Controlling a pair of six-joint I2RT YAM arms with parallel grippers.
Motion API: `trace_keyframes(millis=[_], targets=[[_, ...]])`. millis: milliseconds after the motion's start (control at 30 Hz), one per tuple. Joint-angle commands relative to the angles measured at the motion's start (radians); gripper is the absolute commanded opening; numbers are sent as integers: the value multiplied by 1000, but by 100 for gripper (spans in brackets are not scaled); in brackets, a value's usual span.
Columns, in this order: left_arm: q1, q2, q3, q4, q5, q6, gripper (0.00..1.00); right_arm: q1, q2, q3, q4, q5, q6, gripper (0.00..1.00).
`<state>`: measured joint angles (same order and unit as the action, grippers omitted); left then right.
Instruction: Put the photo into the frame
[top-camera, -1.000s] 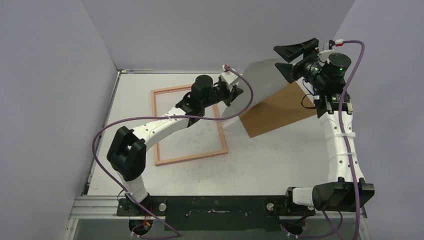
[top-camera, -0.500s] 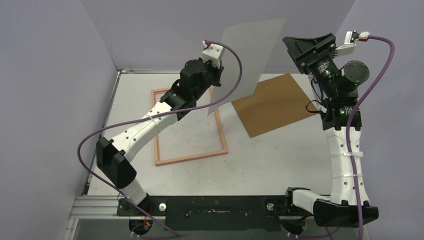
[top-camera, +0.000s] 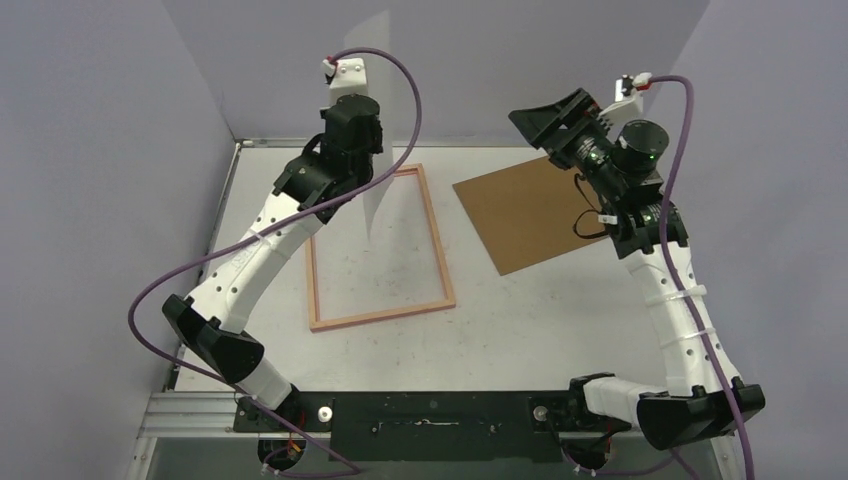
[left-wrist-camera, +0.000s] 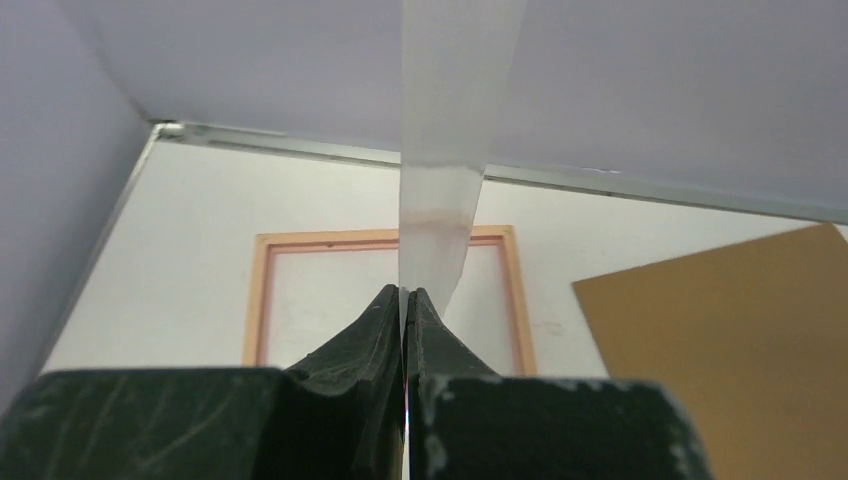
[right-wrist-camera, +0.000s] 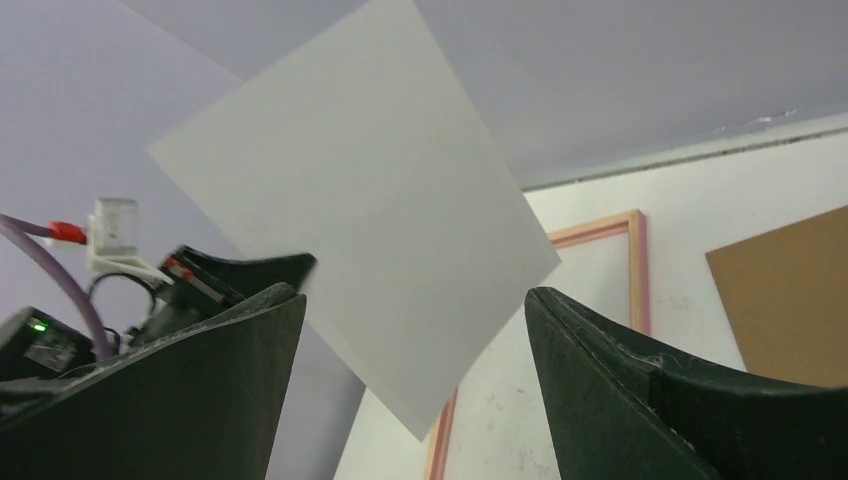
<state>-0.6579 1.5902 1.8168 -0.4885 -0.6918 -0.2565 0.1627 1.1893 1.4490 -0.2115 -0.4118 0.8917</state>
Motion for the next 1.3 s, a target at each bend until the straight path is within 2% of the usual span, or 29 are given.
trace_keyframes(millis=[0, 67, 133, 300, 433, 600, 867, 1000, 1167, 1200, 1267], targets=[[31, 2, 172, -308, -213, -138, 0, 136, 35, 15, -53, 105, -162, 83], [48, 1, 182, -348, -224, -150, 0, 216, 60, 37, -122, 131, -277, 82], [54, -21, 159, -348, -250, -168, 0, 307, 75, 53, -179, 222, -391, 82], [62, -99, 64, -221, -282, -178, 0, 452, 134, 93, -263, 369, -522, 82], [51, -119, 28, -153, -327, -190, 0, 537, 150, 81, -244, 432, -568, 83], [42, -87, 90, -246, -350, -277, 0, 642, 162, 35, -176, 464, -615, 83], [35, -83, 105, -304, -289, -332, 0, 687, 188, 27, -97, 448, -592, 84], [35, -56, 142, -392, -296, -396, 0, 689, 183, -2, -66, 467, -564, 84], [36, -49, 152, -416, -232, -421, 0, 702, 216, 3, -53, 420, -567, 84], [42, -51, 153, -412, -170, -403, 0, 703, 220, 4, -50, 420, -566, 85], [81, -59, 153, -373, 57, -324, 0, 697, 218, 6, -37, 419, -548, 85]])
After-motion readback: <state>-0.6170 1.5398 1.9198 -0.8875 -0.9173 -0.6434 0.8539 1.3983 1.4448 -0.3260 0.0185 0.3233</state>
